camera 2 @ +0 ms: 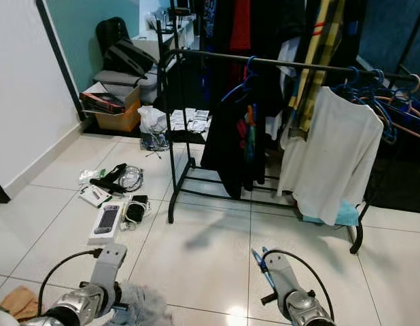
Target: Hang hanger
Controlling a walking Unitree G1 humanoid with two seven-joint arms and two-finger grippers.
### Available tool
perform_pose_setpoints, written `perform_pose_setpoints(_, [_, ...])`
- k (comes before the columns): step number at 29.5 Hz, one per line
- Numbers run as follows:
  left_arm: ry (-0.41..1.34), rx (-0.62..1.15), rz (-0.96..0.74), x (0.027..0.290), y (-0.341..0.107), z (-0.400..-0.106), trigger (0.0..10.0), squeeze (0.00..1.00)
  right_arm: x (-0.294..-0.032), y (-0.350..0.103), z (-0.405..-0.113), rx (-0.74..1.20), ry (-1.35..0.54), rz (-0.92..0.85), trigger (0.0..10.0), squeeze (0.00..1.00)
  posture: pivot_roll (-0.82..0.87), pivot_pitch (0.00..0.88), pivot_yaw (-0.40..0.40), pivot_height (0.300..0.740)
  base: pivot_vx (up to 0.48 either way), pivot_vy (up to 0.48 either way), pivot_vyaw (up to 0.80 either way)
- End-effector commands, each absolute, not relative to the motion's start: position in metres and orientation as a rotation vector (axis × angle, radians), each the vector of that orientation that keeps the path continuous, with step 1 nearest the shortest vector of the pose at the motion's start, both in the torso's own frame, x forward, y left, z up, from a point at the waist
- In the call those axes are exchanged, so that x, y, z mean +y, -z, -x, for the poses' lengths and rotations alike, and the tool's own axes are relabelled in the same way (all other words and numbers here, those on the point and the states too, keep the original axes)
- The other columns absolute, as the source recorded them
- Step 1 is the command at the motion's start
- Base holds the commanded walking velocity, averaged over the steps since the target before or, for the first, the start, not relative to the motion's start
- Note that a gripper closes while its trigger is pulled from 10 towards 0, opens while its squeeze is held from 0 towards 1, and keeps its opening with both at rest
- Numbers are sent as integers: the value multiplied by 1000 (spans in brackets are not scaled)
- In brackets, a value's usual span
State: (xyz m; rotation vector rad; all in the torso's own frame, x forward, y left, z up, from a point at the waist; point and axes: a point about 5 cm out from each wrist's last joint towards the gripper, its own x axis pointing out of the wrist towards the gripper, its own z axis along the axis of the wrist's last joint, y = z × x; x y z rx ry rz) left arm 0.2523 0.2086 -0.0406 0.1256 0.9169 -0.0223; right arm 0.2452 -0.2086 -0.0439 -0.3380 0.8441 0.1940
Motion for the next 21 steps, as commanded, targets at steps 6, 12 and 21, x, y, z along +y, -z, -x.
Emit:
perform_pose_setpoints(6, [-29, 876, -67, 211, 42, -250, 10000, 0, -209, 41, -247, 793, -180, 306, 10000, 0, -5, 0, -9, 740, 0, -219, 0])
perform_pose_setpoints(12, [-95, 757, 2, 224, 24, -268, 10000, 0, -206, 36, -252, 734, -242, 363, 10000, 0, -14, 0, -10, 740, 0, 0, 0])
perform_pose_setpoints(21, [-46, 389, -112, 248, -69, -338, 10000, 0, -197, 31, -256, 674, -398, 439, 10000, 0, -18, 0, -15, 740, 0, 0, -89])
